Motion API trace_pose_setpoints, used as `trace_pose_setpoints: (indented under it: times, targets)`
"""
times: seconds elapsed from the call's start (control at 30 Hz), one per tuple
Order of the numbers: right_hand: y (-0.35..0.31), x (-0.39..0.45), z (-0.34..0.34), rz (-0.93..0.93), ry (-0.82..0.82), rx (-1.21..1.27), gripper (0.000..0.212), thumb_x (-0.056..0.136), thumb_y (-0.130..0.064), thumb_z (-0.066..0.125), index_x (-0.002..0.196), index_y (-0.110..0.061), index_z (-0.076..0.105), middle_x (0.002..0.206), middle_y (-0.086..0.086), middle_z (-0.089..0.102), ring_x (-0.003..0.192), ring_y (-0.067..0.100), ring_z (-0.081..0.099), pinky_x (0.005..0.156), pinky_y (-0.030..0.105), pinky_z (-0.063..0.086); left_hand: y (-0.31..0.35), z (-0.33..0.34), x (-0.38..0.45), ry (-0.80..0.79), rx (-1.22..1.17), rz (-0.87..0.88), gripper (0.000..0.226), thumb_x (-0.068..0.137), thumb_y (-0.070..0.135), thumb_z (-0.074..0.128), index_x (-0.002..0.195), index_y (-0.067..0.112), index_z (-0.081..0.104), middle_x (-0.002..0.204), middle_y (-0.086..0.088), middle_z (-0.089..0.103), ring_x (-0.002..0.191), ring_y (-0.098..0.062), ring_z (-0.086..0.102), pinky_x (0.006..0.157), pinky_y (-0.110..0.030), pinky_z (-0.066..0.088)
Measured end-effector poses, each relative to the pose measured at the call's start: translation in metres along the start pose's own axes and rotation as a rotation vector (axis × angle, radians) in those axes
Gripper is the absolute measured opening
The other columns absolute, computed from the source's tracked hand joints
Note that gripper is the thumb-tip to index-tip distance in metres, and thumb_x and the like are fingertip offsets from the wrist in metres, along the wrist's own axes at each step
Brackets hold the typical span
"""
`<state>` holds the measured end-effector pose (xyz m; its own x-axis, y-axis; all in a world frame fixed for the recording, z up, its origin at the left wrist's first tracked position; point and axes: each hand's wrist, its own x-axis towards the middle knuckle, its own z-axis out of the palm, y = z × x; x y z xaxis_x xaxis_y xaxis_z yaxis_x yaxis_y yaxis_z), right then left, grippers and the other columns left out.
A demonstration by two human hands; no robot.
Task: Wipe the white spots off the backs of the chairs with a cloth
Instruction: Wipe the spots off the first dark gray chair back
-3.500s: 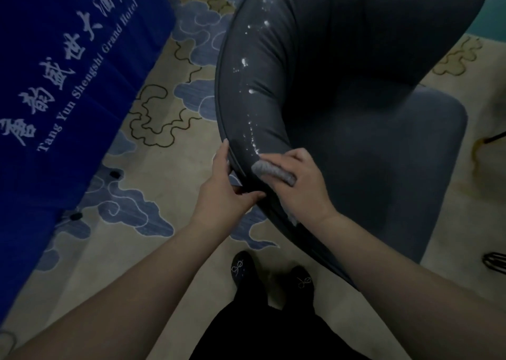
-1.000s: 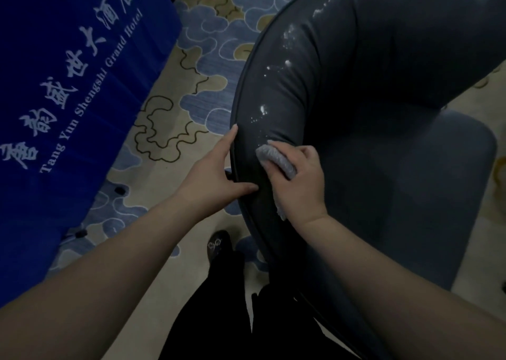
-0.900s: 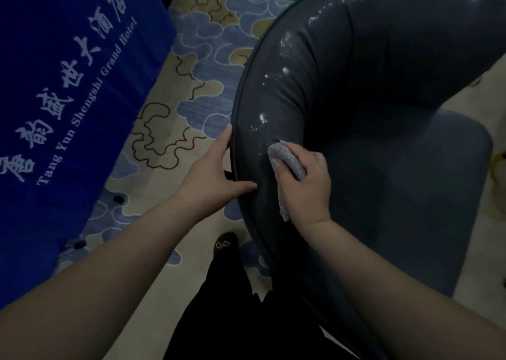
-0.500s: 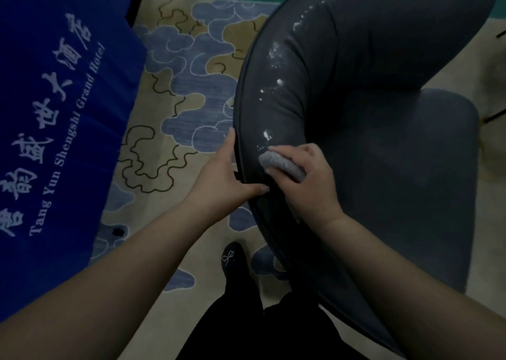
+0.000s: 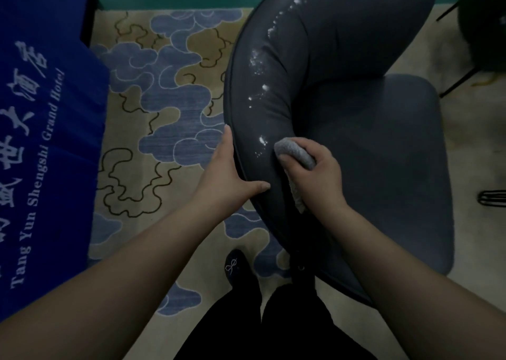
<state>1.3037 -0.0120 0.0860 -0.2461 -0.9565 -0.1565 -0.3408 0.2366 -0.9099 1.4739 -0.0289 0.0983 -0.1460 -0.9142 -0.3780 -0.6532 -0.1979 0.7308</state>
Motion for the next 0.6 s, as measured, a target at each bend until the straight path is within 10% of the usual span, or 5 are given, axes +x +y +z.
trace_pose_setpoints:
  times: [0.6]
  targets:
    - [-0.018,0.032,0.023,-0.147,-0.008,-0.058,0.031,0.081,-0.017,0.073,0.112,-0.021,0.07,0.108,0.008,0.056,0.096,0.005,0.055,0.086,0.005,0.039,-0.004,-0.014,0.015,-0.043,-0.025,0.04,0.131,0.06,0.031,0.089,0.152,0.03,-0.004,0.159,0.013,0.006,0.142,-0.015,0.026,0.111,-0.04,0.036]
